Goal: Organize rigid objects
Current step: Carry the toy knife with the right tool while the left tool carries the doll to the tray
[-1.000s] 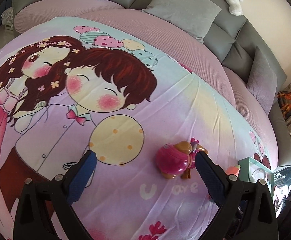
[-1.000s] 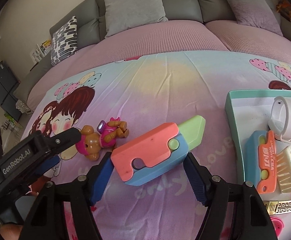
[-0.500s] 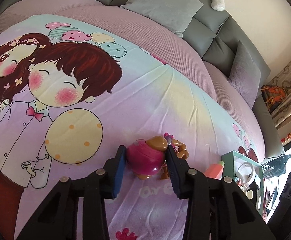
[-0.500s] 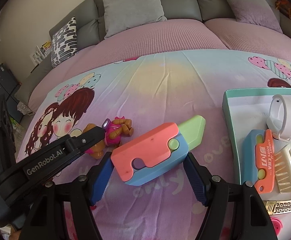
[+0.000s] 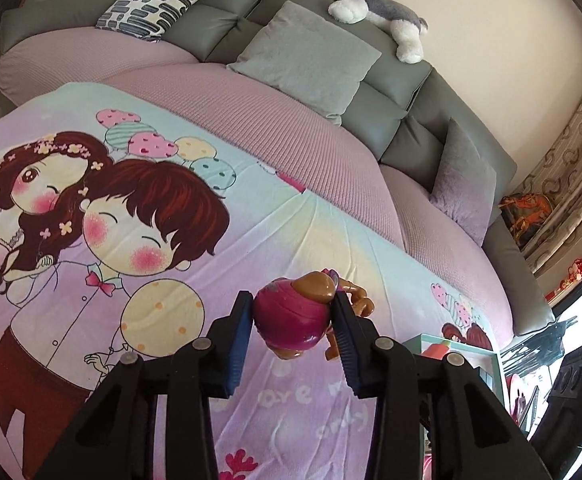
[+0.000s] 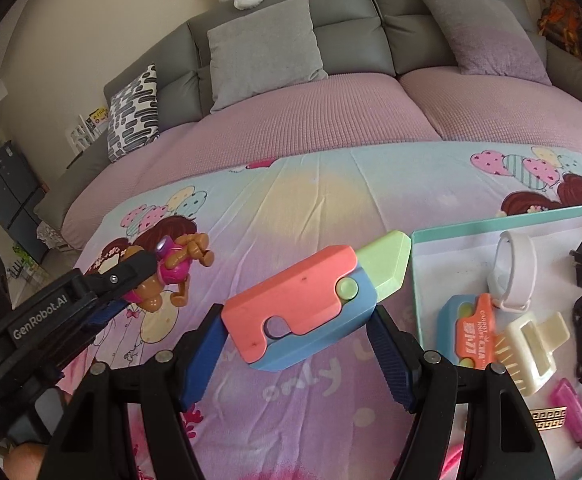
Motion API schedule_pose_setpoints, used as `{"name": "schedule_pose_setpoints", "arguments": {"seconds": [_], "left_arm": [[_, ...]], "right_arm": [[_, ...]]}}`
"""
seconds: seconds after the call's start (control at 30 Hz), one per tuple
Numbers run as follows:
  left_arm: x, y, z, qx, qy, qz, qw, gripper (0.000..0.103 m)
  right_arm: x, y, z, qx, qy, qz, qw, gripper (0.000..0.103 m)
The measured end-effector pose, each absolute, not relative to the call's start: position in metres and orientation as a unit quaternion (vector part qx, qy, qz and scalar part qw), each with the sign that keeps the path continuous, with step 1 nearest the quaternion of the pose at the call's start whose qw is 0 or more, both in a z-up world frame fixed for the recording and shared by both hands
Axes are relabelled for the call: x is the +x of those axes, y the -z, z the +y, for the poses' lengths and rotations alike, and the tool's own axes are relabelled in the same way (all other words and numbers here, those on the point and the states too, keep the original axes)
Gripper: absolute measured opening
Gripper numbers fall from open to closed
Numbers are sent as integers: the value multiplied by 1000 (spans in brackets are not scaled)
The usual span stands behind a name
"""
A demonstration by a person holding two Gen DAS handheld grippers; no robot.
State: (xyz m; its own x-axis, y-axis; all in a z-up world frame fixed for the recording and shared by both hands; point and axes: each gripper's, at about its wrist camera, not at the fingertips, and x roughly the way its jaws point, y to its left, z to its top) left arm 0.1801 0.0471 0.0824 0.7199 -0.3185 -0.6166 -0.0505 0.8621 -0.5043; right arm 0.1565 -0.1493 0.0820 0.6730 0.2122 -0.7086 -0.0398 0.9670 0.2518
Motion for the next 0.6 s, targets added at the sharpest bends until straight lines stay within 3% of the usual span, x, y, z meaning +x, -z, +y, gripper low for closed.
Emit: {"name": "schedule_pose_setpoints", "arguments": {"seconds": [0.6], "left_arm": [[173,-115,-73,-158,202,383,887,41]], "right_arm": [[125,-107,-287,139,115,392,902,74]]}}
